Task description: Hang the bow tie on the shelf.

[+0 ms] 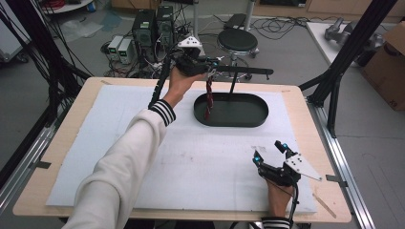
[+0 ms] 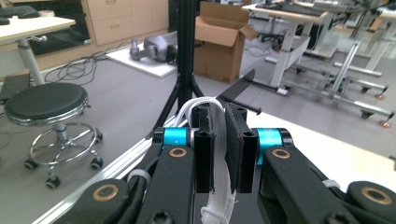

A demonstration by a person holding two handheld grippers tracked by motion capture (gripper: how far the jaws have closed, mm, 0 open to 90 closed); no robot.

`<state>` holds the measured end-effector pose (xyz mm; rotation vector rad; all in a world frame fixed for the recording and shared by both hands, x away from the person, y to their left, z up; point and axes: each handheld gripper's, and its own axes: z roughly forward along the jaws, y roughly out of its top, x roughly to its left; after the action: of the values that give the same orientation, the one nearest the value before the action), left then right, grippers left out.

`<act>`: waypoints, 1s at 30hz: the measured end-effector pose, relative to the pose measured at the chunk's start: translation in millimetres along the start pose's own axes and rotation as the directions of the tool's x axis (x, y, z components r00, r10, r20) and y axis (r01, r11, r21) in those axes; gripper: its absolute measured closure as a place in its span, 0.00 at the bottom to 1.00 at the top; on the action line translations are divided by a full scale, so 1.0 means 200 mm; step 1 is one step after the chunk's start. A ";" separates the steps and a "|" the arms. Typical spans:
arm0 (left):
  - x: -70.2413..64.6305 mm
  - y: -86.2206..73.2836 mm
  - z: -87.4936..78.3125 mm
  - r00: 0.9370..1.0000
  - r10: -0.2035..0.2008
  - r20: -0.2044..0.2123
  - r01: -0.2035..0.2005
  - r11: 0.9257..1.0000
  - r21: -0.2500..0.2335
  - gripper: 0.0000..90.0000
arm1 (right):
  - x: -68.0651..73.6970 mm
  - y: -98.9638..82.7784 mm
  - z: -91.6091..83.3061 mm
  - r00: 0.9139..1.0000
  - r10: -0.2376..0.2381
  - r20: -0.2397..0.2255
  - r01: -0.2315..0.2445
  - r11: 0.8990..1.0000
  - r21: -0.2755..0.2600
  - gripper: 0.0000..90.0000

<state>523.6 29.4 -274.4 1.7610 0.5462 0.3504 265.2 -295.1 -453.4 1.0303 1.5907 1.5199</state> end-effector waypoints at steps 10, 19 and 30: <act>0.03 -0.03 -0.01 0.998 0.003 -0.056 -0.001 0.999 0.047 0.91 | 0.00 0.00 0.00 1.000 -0.002 -0.002 0.002 1.000 -0.001 0.12; 0.06 -0.07 -0.04 0.992 0.014 -0.124 -0.001 0.995 0.104 0.91 | 0.00 0.00 0.00 1.000 -0.002 -0.002 0.002 1.000 -0.001 0.12; 0.07 -0.13 -0.06 0.990 0.010 -0.142 0.010 0.990 0.140 0.91 | 0.00 0.00 0.00 1.000 -0.003 0.000 0.003 1.000 0.000 0.12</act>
<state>524.2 51.3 -298.0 1.8805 0.6872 0.4494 265.2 -295.1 -453.4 1.0278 1.5913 1.5178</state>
